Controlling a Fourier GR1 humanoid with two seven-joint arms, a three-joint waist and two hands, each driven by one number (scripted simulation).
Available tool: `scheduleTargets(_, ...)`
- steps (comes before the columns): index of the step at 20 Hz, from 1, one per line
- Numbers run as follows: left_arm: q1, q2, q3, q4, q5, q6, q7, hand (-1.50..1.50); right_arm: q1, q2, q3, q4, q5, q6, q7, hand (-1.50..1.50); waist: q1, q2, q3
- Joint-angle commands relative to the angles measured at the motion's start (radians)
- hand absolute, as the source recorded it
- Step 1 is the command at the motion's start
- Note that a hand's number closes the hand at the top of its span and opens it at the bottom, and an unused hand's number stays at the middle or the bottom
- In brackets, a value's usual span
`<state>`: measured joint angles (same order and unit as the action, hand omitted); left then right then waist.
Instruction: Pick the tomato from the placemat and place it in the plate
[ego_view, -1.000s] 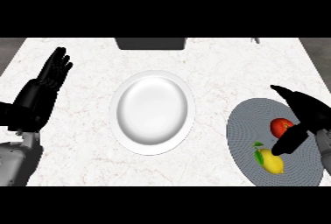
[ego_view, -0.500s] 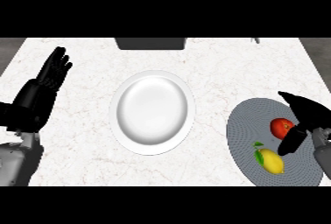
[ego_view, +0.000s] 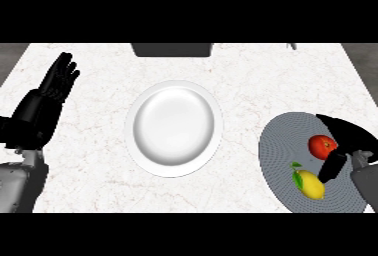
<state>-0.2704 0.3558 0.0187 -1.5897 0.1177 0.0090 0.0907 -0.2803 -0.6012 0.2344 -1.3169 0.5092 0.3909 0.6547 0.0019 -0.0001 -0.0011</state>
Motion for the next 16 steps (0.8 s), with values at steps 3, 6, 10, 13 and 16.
scheduleTargets(3,-0.079,-0.011,0.051,0.050,0.011,-0.043,0.029,0.00,-0.015,0.058,-0.038,0.079,0.066,0.031,-0.033,-1.50,-0.003,0.001,0.001)
scheduleTargets(6,-0.019,-0.001,0.061,0.014,-0.005,-0.055,0.009,0.00,-0.048,0.079,-0.035,0.219,0.134,-0.024,-0.100,-1.50,0.003,0.001,0.001)
scheduleTargets(10,-0.040,-0.011,0.064,-0.008,-0.003,-0.055,0.063,0.00,-0.029,0.078,-0.060,0.205,0.156,-0.072,-0.183,1.50,-0.001,0.001,0.001)
scheduleTargets(13,-0.046,0.027,0.100,-0.009,0.040,-0.095,0.065,0.00,-0.008,0.079,-0.027,0.141,0.244,-0.225,-0.212,1.50,-0.002,0.001,0.001)
scheduleTargets(16,-0.031,-0.024,0.053,0.004,-0.023,-0.062,0.032,0.00,-0.080,0.095,-0.035,0.220,0.309,-0.283,-0.229,1.50,0.001,0.002,0.001)
